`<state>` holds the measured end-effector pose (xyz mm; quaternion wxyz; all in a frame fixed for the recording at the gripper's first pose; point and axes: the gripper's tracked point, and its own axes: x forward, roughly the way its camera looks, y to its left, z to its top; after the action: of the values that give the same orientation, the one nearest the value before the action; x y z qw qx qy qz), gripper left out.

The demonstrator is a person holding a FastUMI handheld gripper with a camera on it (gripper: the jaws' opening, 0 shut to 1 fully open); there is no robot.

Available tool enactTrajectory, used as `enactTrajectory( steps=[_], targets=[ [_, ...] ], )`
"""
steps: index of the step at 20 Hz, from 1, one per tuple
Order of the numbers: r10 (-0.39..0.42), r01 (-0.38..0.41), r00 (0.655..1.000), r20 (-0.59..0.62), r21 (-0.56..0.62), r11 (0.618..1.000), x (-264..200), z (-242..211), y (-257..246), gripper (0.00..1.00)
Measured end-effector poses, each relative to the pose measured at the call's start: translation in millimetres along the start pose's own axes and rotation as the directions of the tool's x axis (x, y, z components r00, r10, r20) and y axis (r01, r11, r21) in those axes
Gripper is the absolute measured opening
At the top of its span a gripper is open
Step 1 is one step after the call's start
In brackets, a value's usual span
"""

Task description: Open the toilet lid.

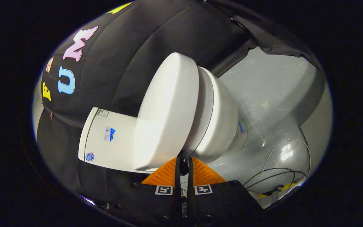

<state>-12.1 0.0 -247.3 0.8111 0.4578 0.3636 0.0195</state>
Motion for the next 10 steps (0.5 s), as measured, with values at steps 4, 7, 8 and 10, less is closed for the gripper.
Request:
enactTrajectory(
  steps=[4, 7, 8, 10],
  targets=[
    [-0.004, 0.004, 1.0, 0.008, 0.006, 1.0, 0.8, 2.2, 1.6, 0.05],
    [-0.018, 0.017, 1.0, 0.014, 0.035, 0.999, -0.2, 4.0, 1.5, 0.05],
    [-0.024, 0.024, 1.0, 0.015, 0.024, 0.999, -0.2, 3.4, 0.0, 0.05],
    [-0.04, 0.04, 0.999, 0.02, 0.022, 0.999, 0.4, 4.1, 0.9, 0.05]
  ],
)
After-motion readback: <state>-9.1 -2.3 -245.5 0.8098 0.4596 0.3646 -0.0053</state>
